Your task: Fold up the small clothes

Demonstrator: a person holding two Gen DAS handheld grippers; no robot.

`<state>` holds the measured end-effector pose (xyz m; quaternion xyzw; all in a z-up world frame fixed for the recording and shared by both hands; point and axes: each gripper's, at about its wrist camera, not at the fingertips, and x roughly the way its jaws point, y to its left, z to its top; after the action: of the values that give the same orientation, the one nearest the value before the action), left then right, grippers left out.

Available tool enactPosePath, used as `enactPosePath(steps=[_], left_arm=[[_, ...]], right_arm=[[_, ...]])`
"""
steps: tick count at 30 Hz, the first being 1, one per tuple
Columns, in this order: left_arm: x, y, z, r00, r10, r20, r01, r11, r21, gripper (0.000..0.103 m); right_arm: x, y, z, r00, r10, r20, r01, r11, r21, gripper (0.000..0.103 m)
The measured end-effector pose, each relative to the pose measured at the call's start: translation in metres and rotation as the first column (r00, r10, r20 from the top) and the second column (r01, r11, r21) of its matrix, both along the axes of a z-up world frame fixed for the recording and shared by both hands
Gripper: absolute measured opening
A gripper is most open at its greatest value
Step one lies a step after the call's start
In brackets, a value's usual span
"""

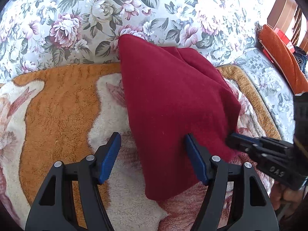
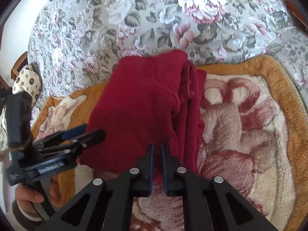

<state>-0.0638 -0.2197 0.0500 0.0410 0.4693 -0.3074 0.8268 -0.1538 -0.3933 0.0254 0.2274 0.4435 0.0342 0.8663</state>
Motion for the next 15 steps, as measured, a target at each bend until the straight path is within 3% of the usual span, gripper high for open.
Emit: enactPosePath(steps=[5,8,10,12,15], left_arm=[[0.001,0.001,0.003,1.000,0.006,-0.001,-0.006,1.000,-0.011,0.069],[0.004,0.003,0.004,1.000,0.019,-0.011,-0.019,0.999,-0.029,0.072],[0.007,0.005,0.004,0.999,0.026,-0.032,-0.028,0.998,-0.059,0.078],[0.011,0.007,0.004,0.997,0.031,-0.068,-0.037,0.995,-0.094,0.078],[0.018,0.009,0.001,0.990,0.020,-0.139,-0.043,0.986,-0.162,0.080]], right_arm=[[-0.007,-0.007,0.015,0.999,-0.013,0.046,0.010,0.999,0.046,0.012],[-0.011,-0.015,0.027,0.996,-0.021,0.091,0.014,0.997,0.074,0.032],[-0.010,-0.019,0.032,0.993,-0.059,0.101,0.054,0.997,0.048,0.054],[-0.008,-0.025,0.035,0.991,-0.098,0.094,0.096,0.995,0.029,0.054],[-0.007,-0.040,0.037,0.980,-0.153,0.124,0.142,0.985,0.093,0.059]])
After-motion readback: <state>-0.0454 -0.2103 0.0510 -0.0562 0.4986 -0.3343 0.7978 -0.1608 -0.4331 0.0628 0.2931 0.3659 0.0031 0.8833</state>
